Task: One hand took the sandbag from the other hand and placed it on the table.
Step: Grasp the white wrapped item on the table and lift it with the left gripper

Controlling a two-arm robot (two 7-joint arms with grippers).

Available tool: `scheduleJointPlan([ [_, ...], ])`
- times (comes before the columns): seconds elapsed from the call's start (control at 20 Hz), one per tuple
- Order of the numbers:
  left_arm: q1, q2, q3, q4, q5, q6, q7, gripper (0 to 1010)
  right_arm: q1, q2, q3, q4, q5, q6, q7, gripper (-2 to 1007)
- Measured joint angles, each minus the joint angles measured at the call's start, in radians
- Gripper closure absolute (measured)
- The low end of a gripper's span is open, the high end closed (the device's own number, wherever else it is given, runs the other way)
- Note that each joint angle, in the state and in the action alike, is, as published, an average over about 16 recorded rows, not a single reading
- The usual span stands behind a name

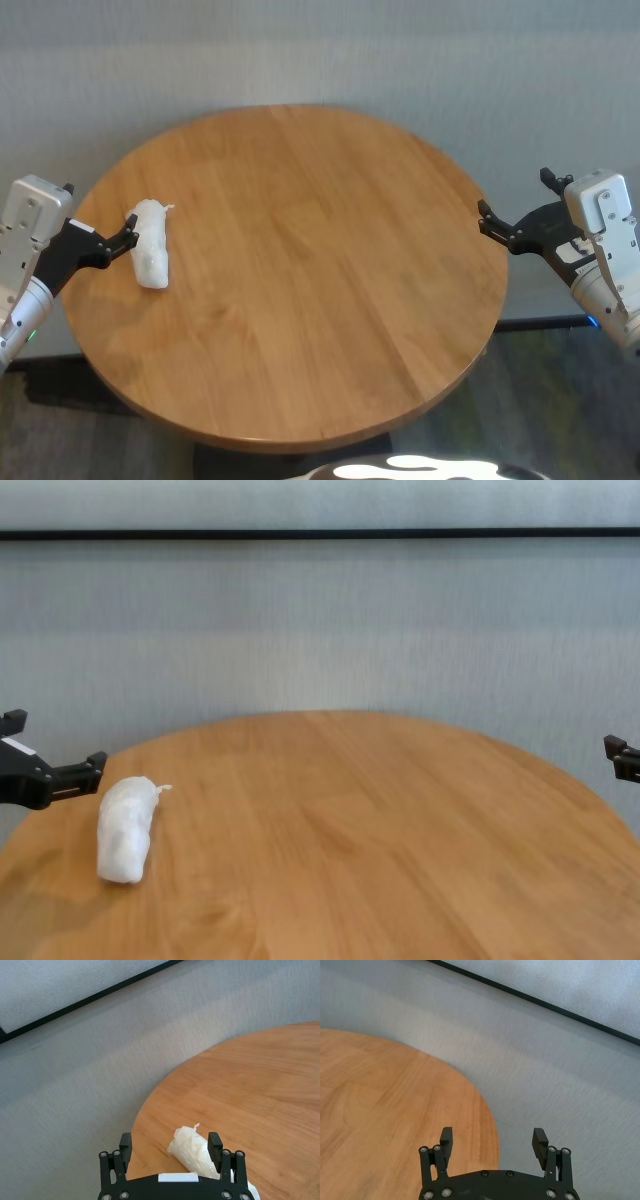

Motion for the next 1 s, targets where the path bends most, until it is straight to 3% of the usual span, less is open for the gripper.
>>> scheduleJointPlan([
  [1.0,0.000,0.000,0.000,0.000,0.000,0.000,0.000,10,0.000,0.000,0.000,0.000,0.000,0.000,0.000,4],
])
